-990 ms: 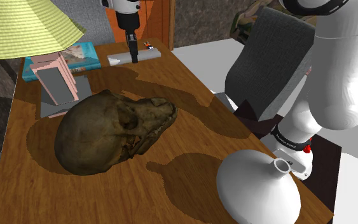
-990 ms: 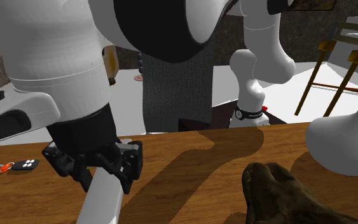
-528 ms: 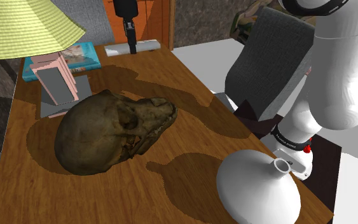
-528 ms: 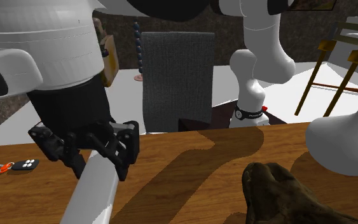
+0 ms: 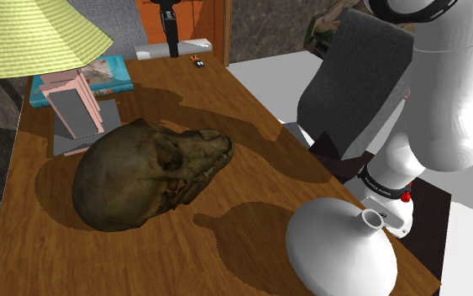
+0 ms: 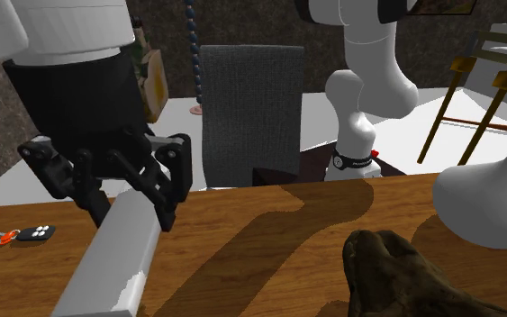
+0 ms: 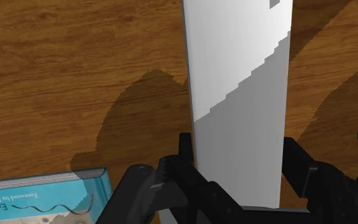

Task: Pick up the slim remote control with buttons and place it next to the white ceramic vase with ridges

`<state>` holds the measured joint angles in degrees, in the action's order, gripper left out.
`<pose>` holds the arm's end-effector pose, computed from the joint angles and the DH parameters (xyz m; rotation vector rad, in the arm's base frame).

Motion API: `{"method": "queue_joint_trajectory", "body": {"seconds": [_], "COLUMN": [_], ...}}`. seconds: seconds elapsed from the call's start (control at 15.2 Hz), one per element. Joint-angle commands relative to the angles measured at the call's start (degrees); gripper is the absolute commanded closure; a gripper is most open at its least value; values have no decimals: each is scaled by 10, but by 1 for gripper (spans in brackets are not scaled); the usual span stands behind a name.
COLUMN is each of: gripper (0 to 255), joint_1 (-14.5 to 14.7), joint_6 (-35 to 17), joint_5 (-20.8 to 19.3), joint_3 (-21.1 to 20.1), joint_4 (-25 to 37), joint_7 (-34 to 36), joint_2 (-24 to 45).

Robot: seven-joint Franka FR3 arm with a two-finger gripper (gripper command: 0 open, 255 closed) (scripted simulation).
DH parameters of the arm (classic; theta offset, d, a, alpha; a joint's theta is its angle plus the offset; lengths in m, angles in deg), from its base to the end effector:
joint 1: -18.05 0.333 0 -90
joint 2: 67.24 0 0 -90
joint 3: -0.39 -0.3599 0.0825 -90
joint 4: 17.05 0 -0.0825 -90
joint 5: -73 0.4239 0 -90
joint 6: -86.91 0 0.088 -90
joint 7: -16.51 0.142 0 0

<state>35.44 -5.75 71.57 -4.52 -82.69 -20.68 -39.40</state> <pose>0.7053 0.2691 0.5270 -2.7196 -1.5391 0.0166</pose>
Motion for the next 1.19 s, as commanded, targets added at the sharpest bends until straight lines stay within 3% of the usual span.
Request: {"method": "queue_joint_trajectory", "body": {"seconds": [0.0, 0.66, 0.86, 1.12], "gripper": [255, 255, 255, 255], "joint_1": [1, 8, 21, 43], "joint_6": [20, 131, 76, 36], "joint_5": [0, -4, 0, 4], "joint_3": [0, 1, -7, -20], "joint_4": [25, 189, 45, -74], "joint_7": [0, 1, 27, 64], "joint_2": [5, 58, -31, -111]}}
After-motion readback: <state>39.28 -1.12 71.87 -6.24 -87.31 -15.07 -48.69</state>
